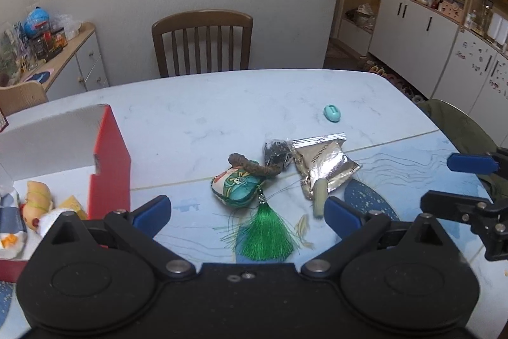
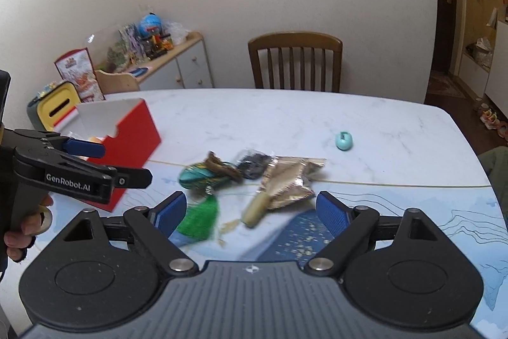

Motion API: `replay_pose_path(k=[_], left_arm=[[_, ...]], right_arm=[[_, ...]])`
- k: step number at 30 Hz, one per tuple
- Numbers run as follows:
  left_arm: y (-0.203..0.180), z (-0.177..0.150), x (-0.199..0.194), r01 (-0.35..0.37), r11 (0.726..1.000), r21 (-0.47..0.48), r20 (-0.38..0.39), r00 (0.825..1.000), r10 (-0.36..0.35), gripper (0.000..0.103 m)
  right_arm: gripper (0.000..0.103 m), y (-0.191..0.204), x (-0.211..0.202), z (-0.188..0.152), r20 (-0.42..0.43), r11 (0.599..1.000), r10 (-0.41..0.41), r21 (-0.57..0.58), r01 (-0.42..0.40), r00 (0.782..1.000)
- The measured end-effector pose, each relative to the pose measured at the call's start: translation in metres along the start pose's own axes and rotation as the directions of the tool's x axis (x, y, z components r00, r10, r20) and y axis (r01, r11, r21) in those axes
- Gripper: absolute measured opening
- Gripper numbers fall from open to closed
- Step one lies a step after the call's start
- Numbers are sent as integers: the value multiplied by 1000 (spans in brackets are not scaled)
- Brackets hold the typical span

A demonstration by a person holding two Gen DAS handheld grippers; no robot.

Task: Organize objects
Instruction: 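Move both open tools back over the remaining pile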

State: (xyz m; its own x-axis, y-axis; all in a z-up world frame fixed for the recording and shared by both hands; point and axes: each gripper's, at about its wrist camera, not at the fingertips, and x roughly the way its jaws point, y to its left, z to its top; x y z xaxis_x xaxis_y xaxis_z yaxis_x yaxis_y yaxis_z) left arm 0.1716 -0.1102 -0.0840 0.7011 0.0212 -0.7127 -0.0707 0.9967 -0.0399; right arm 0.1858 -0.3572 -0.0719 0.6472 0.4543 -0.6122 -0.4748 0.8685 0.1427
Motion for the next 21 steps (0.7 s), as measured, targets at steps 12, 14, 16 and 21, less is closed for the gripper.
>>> replay_pose_path(k=[12,14,16,21], left_arm=[[-5,22,53,-50,998,-32,-41,998,49,102],[-6,24,62,-66,998,-23,-47,997,65,102],[-5,28,70,-73,997,-23,-50,996,71,102],[-3,36,91,-88,996,-30,-76,993,85,102]], right_arm=[[89,-43,45,7,-42,999,-19,28,20,999],[89,-42,55,5,-63,1000,-3,19,4,998],[89,-38,65,1,-82,1000,4,-1,-4,997],[89,-35,84,0,-101,1000,30,2,-30,994]])
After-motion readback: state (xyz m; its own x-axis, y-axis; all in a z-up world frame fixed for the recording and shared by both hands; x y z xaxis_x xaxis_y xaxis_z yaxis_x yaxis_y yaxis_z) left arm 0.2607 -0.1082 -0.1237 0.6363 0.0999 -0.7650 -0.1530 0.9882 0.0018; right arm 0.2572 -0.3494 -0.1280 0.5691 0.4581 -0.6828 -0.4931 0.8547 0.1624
